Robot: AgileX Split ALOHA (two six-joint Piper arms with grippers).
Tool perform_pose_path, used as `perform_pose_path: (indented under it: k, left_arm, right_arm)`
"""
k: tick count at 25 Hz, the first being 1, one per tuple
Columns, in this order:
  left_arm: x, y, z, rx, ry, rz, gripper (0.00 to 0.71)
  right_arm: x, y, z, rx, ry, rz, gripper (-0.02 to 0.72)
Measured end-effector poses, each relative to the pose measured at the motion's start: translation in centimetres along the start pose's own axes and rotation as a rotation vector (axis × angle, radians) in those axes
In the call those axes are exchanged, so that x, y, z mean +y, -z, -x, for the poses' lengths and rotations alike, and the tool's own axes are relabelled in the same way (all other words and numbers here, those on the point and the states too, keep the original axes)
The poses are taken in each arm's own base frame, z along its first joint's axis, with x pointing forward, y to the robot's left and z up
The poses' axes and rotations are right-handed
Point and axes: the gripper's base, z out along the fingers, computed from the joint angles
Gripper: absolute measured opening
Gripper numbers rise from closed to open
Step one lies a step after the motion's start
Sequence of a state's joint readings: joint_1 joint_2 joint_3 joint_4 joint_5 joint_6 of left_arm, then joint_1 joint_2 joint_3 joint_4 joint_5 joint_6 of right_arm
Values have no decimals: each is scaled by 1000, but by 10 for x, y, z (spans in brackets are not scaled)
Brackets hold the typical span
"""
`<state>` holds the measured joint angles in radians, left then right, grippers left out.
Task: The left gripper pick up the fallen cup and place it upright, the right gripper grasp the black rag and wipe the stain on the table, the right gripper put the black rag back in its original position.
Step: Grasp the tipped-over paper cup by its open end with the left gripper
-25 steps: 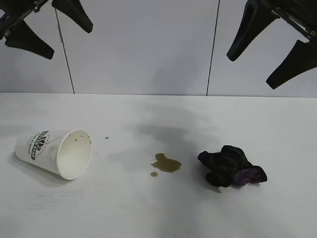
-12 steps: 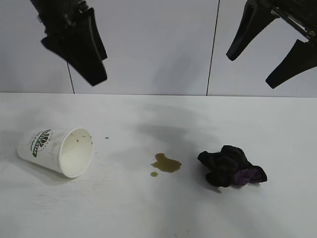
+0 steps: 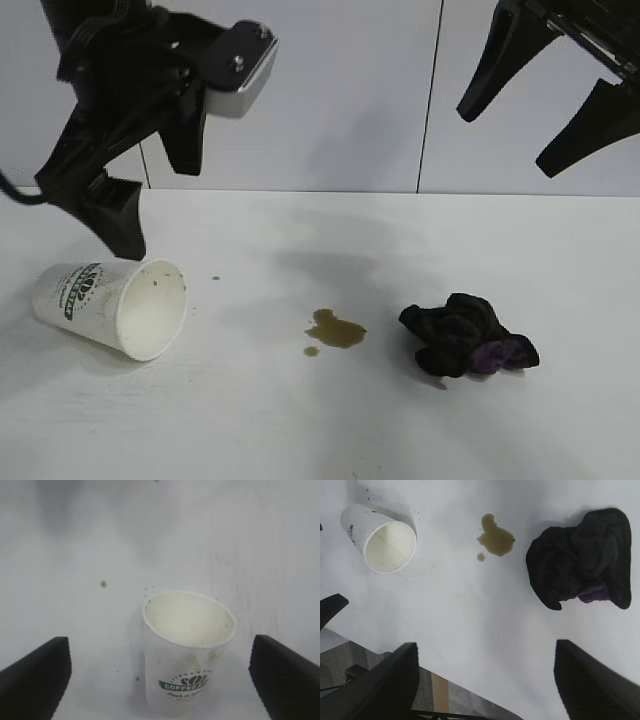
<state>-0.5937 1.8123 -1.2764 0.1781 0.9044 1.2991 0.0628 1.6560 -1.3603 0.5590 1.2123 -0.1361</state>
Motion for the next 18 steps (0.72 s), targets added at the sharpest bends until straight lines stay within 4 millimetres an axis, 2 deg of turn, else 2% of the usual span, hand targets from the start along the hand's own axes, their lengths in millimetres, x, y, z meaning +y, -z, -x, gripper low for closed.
perform_pose_path:
  k: [8, 18]
  left_arm:
    - [-4, -18, 2, -8, -146, 108, 696]
    - [-8, -26, -9, 1, -107, 81, 691]
  right_arm:
    - [0, 0, 0, 0, 7, 0, 516]
    - [0, 0, 0, 0, 11, 0, 516]
